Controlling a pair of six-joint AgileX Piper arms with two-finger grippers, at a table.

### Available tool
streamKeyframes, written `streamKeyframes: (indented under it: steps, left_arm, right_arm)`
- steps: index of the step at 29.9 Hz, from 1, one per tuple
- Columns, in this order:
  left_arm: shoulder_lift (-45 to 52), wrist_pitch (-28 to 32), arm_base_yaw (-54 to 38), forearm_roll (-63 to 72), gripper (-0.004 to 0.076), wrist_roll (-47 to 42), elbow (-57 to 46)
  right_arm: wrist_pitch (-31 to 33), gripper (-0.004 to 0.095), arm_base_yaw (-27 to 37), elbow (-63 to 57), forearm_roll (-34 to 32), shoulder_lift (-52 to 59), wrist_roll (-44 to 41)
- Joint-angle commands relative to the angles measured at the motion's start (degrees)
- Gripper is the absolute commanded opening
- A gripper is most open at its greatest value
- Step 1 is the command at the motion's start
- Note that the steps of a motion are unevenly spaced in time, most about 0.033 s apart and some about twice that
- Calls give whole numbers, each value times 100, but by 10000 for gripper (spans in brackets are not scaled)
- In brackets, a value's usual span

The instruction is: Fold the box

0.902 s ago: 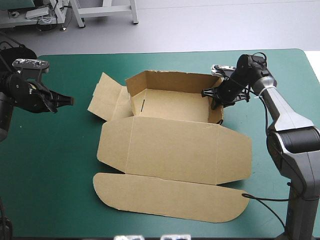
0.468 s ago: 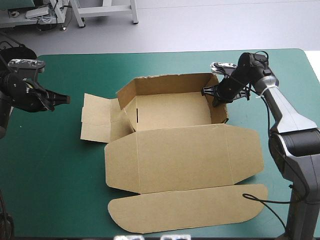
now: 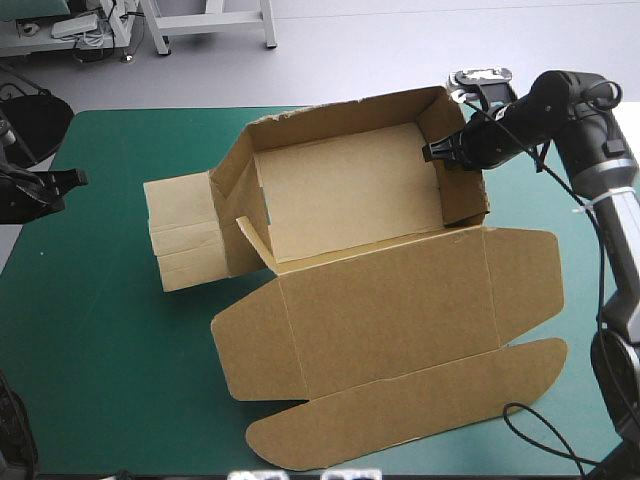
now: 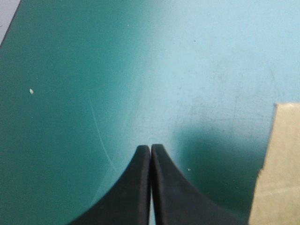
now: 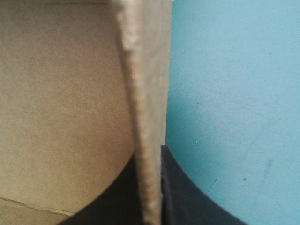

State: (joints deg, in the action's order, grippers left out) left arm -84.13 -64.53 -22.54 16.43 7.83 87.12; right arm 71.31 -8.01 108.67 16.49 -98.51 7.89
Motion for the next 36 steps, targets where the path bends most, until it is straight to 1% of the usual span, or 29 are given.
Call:
streamKeyframes:
  steps: [1, 5, 7, 11, 15, 17, 20, 24, 31, 36]
  left_arm:
    - [-31, 331, -110, 572, -8, 208, 186]
    - [-337, 350, -273, 1310, -8, 609, 186]
    - [-431, 330, -384, 1784, -8, 826, 186]
    - [-641, 223, -563, 2891, -8, 1429, 186]
    - [-831, -91, -615, 3892, -9, 1900, 186]
    - [-919, -278, -604, 4457, -9, 1981, 186]
    - [-973, -471, -593, 5343, -9, 2149, 186]
    - [-973, -972, -459, 6367, -9, 2532, 186]
    - [-405, -945, -43, 6533, -9, 2574, 186]
    - [191, -945, 305, 6973, -9, 2615, 186]
  right_arm:
    - [25, -18, 25, 168, 207, 708, -33]
    - [25, -18, 75, 168, 230, 1180, -103]
    - [25, -18, 201, 168, 381, 1349, -142]
    - [25, -18, 762, 168, 1187, 1772, 25]
    - [25, -18, 1311, 168, 2029, 2130, 294]
    - [25, -18, 1512, 168, 2413, 2252, 395]
    - [25, -18, 1574, 168, 2907, 2311, 462]
    - [25, -18, 1574, 168, 3586, 2243, 551]
    - [1, -17, 1574, 168, 3569, 2054, 551]
    - [-50, -17, 1574, 168, 3643, 1732, 541]
